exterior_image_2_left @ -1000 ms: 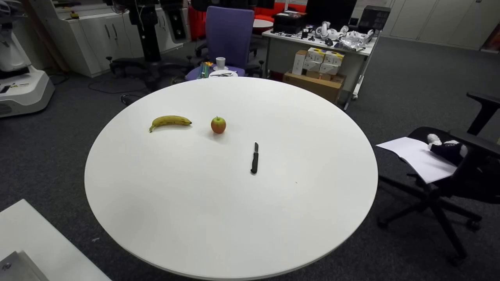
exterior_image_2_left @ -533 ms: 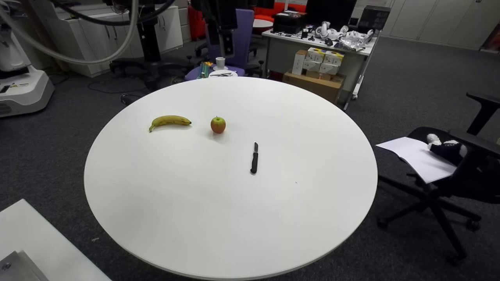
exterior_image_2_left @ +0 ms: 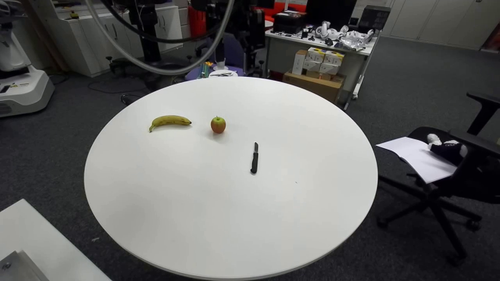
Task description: Put the knife next to the apple
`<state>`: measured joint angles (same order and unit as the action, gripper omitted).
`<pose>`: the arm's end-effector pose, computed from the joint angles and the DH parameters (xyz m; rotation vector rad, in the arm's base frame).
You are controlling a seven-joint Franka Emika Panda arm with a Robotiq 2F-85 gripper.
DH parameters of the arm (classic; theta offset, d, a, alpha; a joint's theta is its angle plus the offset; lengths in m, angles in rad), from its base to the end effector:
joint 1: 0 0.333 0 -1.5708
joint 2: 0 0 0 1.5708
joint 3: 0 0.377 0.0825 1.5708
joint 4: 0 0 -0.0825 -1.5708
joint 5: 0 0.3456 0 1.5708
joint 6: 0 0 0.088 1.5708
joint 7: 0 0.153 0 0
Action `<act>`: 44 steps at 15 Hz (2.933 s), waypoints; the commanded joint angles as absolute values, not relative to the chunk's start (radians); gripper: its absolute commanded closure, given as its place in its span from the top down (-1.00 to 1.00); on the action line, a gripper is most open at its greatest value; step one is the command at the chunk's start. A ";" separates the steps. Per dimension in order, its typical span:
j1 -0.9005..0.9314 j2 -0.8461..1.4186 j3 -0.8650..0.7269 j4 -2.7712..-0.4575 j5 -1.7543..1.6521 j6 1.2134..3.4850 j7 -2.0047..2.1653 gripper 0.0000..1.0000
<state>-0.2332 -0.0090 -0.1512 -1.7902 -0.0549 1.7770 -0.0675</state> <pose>0.4808 -0.2026 0.5660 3.0554 -0.4704 -0.0246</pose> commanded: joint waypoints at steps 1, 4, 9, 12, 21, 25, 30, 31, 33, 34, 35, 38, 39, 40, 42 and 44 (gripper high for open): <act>-0.219 -0.004 -0.171 -1.787 -0.054 1.771 -0.078 1.00; -0.218 -0.001 -0.171 -1.787 -0.054 1.771 -0.076 1.00; -0.209 0.018 -0.165 -1.770 -0.066 1.774 -0.056 1.00; -0.195 0.109 -0.157 -1.729 -0.109 1.834 0.020 1.00; -0.216 0.397 -0.141 -1.588 -0.087 1.936 -0.193 1.00; -0.238 0.440 -0.131 -1.547 -0.075 1.960 -0.319 1.00; -0.229 0.440 -0.139 -1.566 -0.092 1.947 -0.293 1.00; -0.229 0.441 -0.138 -1.567 -0.092 1.947 -0.293 1.00; -0.228 0.441 -0.137 -1.568 -0.092 1.947 -0.293 1.00; -0.228 0.441 -0.137 -1.568 -0.092 1.947 -0.293 1.00; -0.228 0.441 -0.137 -1.568 -0.092 1.947 -0.293 1.00; -0.228 0.482 -0.124 -1.520 -0.080 1.955 -0.306 1.00; -0.232 0.506 -0.119 -1.498 -0.074 1.949 -0.310 1.00; -0.235 0.528 -0.115 -1.481 -0.071 1.949 -0.317 1.00; -0.239 0.581 -0.108 -1.452 -0.073 1.966 -0.319 1.00; -0.241 0.634 -0.104 -1.419 -0.088 1.981 -0.337 1.00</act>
